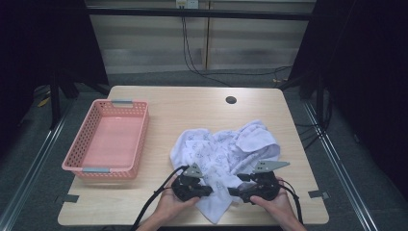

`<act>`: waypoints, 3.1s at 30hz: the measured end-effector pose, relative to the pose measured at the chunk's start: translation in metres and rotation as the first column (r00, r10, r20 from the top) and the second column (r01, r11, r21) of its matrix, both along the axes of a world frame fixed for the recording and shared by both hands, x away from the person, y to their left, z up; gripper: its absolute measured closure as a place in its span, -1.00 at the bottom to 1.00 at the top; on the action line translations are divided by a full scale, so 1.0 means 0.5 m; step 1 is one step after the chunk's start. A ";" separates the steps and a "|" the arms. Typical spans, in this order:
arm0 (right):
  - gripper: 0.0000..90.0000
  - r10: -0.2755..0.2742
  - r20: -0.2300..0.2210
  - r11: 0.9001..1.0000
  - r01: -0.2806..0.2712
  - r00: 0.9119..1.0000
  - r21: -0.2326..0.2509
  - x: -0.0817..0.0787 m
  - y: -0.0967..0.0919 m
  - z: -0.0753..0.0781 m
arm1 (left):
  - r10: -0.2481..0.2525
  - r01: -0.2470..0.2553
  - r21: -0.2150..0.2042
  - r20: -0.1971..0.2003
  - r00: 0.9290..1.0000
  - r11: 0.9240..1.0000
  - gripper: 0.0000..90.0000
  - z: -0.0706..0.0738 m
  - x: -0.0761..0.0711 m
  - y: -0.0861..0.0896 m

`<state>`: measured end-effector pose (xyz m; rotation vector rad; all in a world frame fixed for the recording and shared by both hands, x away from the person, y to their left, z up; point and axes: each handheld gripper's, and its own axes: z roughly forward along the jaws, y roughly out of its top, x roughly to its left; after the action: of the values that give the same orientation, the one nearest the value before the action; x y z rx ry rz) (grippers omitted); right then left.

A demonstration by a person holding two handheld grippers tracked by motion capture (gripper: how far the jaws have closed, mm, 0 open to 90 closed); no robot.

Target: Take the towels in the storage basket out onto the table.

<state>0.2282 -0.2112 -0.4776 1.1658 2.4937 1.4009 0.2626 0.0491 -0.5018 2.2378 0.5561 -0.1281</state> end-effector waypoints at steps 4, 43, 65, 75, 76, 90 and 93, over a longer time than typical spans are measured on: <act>0.19 0.014 -0.015 0.996 -0.015 1.000 -0.092 0.008 0.022 -0.021 | -0.028 0.027 -0.011 -0.022 0.999 1.000 0.70 0.002 -0.003 -0.005; -0.13 -0.288 0.138 0.955 0.294 0.948 -0.026 -0.020 -0.193 0.054 | 0.358 -0.356 -0.107 -0.006 0.934 0.928 0.14 -0.006 0.214 0.102; -0.21 -0.237 0.112 0.969 0.244 0.965 -0.044 -0.019 -0.176 0.045 | 0.262 -0.249 -0.135 0.089 0.961 0.959 0.87 0.115 0.074 0.165; 0.05 -0.239 0.068 0.970 0.241 0.969 -0.021 -0.075 -0.179 0.036 | 0.237 -0.233 -0.108 0.026 0.971 0.967 0.34 0.086 0.018 0.214; 0.07 -0.231 0.061 0.972 0.233 0.971 -0.037 -0.078 -0.175 0.026 | 0.255 -0.250 -0.109 0.031 0.966 0.962 0.37 0.084 0.026 0.217; -0.27 -0.110 -0.007 0.974 0.106 0.994 -0.202 -0.048 -0.131 -0.028 | 0.284 -0.287 0.030 0.079 0.956 0.958 0.25 0.020 0.110 0.197; -0.43 -0.086 -0.006 0.971 0.082 0.996 -0.223 -0.048 -0.127 -0.037 | 0.275 -0.277 0.038 0.060 0.960 0.960 0.11 0.010 0.115 0.198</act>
<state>0.2042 -0.2749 -0.4962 1.2231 2.4996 1.0627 0.3200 0.1482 -0.4965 2.1758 0.8426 0.0894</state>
